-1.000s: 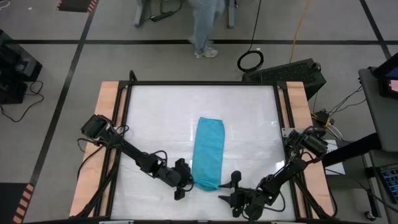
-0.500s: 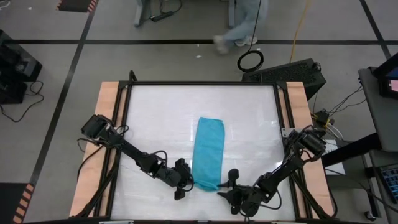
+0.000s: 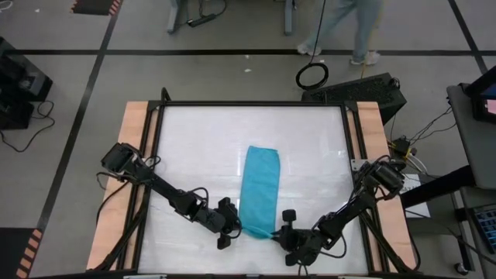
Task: Roll towel into tight, uniform cylinder
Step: Roll the blue towel
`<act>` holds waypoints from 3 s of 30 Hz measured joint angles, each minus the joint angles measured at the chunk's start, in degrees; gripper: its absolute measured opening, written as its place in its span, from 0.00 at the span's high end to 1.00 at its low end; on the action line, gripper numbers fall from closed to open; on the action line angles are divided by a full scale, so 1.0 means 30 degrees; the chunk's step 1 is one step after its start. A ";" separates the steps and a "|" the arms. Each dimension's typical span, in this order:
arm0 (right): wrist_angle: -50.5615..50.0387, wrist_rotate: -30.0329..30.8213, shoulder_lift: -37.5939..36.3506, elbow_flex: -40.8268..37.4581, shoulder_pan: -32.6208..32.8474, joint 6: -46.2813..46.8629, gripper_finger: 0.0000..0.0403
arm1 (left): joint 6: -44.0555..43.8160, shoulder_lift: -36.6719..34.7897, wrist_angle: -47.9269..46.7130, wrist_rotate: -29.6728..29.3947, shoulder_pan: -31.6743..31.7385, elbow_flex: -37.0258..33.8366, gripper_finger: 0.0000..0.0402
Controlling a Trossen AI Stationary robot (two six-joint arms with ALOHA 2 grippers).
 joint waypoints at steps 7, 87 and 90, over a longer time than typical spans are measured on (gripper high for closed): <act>0.0019 -0.0274 0.0000 0.0000 -0.0011 0.3166 0.98 | 0.0004 0.0001 -0.0071 0.0006 0.0000 0.0000 0.98; -0.2844 -0.0214 -0.0947 -0.0007 -0.0437 1.5641 1.00 | 2.2682 0.1295 0.0276 -0.4455 -0.3085 0.0505 0.52; -0.2837 -0.0209 -0.0940 -0.0007 -0.0492 1.5641 1.00 | 2.3254 0.2054 0.0355 -0.5157 -0.2734 0.1218 0.52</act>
